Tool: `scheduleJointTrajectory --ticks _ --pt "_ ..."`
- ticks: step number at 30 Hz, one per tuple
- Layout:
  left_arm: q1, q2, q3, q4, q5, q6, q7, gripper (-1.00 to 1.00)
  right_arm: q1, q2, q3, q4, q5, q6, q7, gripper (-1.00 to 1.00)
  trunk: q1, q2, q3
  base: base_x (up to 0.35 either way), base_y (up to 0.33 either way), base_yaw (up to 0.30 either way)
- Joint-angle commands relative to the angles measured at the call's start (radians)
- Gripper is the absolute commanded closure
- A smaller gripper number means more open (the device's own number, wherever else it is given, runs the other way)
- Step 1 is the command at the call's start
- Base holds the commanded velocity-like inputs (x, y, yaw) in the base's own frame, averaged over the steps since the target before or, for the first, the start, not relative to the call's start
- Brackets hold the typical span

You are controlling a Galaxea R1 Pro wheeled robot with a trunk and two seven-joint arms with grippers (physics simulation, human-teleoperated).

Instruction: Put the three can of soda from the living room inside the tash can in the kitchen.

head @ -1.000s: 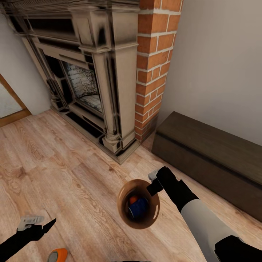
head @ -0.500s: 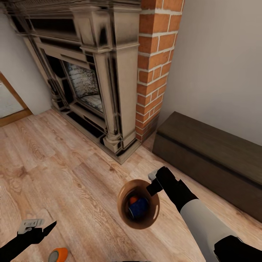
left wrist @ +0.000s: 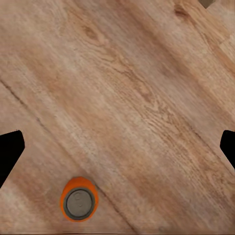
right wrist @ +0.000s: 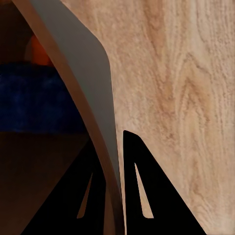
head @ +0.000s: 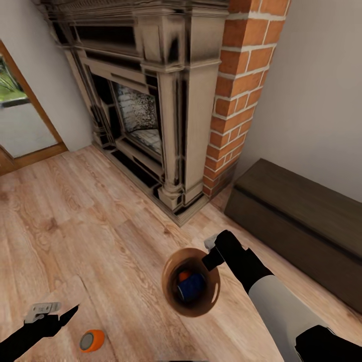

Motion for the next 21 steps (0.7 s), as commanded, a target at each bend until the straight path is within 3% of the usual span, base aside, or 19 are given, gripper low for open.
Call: scheduleJointTrajectory --ticks 1,21 --pt "0.000 0.000 0.000 0.000 -0.001 0.000 0.000 -1.00 0.000 0.000 0.000 0.000 -0.024 0.005 0.004 1.00 0.000 0.000 0.000 0.000 0.000 0.249" --pt "0.000 0.000 0.000 0.001 -0.009 0.000 0.001 -1.00 0.000 0.000 -0.002 -0.001 -0.024 0.005 0.003 1.00 0.000 0.000 0.000 0.000 0.000 0.252"
